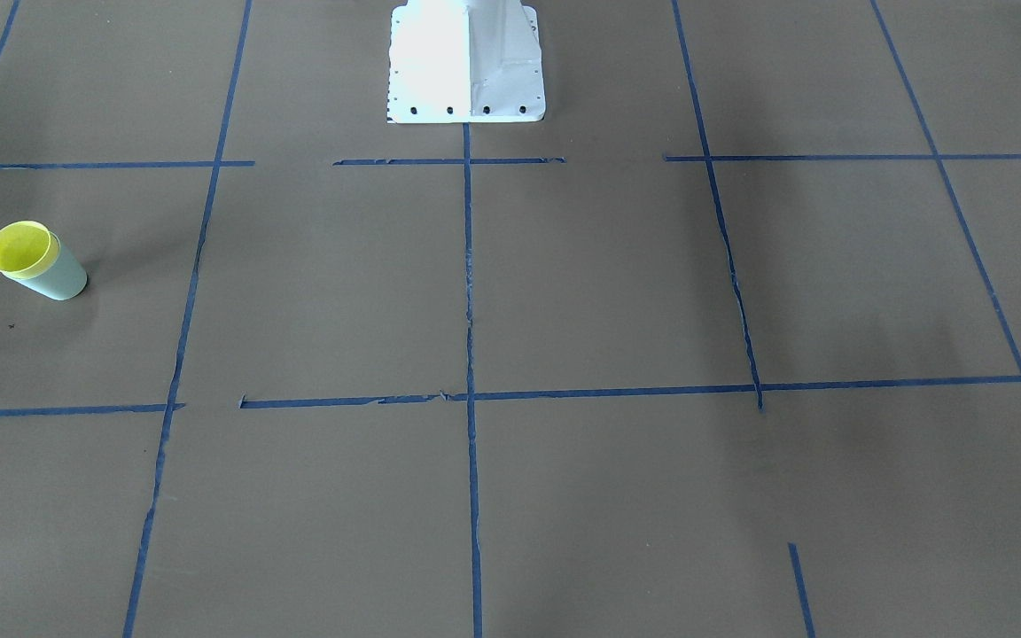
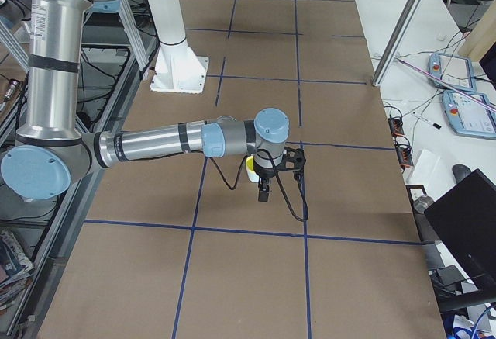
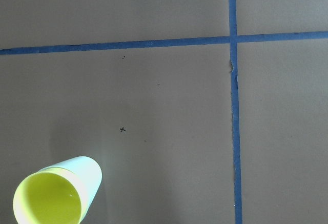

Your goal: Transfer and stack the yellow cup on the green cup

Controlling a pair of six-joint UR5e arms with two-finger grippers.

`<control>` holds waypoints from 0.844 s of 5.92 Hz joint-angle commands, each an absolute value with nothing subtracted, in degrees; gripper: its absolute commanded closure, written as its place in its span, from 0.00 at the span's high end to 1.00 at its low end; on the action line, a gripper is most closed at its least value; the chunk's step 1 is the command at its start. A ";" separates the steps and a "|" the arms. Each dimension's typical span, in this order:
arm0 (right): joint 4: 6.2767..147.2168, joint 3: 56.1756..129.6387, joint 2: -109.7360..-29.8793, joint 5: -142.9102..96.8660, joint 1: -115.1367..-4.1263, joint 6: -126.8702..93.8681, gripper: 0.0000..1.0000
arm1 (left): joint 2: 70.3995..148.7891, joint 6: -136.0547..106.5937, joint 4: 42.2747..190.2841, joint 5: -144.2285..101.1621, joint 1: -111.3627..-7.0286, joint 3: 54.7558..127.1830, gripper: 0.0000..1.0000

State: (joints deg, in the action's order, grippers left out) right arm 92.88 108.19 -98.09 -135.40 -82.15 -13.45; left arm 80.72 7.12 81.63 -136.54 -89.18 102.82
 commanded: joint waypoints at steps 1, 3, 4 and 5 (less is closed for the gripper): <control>92.73 107.84 -98.35 -135.53 -82.09 -13.62 1.00 | 80.68 7.11 82.78 -136.32 -89.30 102.82 1.00; 92.64 104.00 -98.61 -137.97 -82.18 -6.40 1.00 | 81.55 7.03 82.89 -136.23 -89.03 103.10 1.00; 92.55 104.50 -98.18 -137.81 -82.44 -4.94 1.00 | 81.39 7.12 83.05 -136.14 -88.95 103.44 1.00; 92.55 104.15 -97.91 -137.46 -82.44 -4.92 1.00 | 81.47 7.12 82.97 -136.23 -88.95 104.40 1.00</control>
